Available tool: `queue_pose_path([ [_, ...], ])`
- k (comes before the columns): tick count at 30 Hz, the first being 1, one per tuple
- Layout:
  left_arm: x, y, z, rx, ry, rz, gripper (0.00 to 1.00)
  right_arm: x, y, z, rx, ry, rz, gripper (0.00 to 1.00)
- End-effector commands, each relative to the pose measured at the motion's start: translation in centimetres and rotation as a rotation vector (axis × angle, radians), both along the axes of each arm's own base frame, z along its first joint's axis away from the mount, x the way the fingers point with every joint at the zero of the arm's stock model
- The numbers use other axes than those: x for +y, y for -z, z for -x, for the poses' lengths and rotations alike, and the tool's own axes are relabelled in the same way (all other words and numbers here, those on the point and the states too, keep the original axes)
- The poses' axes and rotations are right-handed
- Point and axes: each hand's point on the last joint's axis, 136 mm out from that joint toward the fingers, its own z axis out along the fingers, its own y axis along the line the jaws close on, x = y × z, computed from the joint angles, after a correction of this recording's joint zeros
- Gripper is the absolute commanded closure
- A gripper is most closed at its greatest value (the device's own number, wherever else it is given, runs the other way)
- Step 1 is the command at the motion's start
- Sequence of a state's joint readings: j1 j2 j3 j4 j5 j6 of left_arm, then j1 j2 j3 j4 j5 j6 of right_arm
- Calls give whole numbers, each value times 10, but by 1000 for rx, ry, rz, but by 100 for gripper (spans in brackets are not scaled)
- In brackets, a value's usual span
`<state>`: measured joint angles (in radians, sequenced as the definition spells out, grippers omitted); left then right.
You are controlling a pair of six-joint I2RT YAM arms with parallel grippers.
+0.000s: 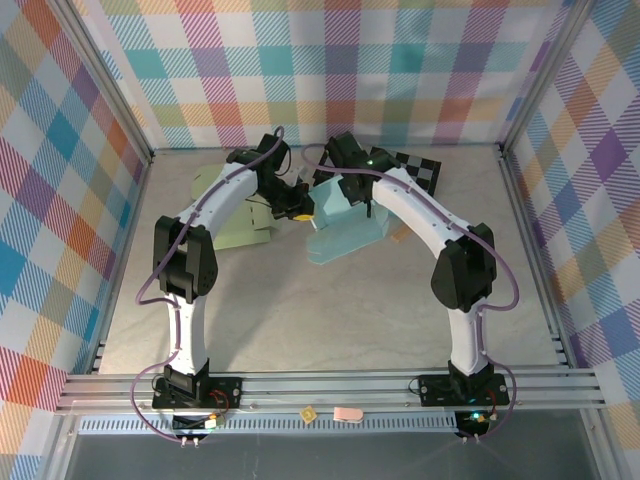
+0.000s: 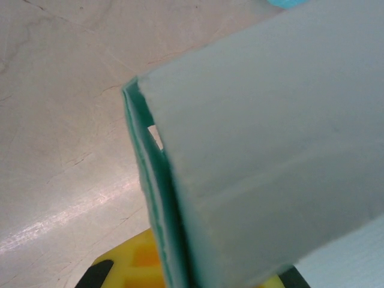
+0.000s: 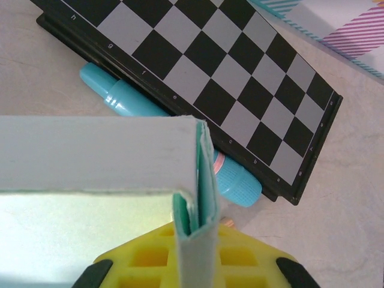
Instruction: Fold the paper box
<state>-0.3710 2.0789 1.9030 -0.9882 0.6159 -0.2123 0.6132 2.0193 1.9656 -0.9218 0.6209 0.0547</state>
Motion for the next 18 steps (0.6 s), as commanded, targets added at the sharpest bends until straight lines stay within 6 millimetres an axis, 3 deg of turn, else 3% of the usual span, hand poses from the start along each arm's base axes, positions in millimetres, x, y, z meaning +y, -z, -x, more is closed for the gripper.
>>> queue_pose_path([
  [1, -4, -15, 7, -9, 26, 18, 100, -6, -8, -2, -29, 25, 7, 77],
  [4, -4, -15, 6, -8, 16, 12, 100, 0, -14, 6, -9, -5, -46, 55],
  [7, -4, -12, 5, -2, 13, 9, 100, 0, -11, 17, 22, -12, -87, 46],
  [11, -4, -11, 4, -1, 10, 10, 100, 1, 4, 32, 74, -10, -136, 49],
  [18, -5, -11, 2, 1, 13, 8, 100, -13, 18, 33, 80, 34, -67, 73],
])
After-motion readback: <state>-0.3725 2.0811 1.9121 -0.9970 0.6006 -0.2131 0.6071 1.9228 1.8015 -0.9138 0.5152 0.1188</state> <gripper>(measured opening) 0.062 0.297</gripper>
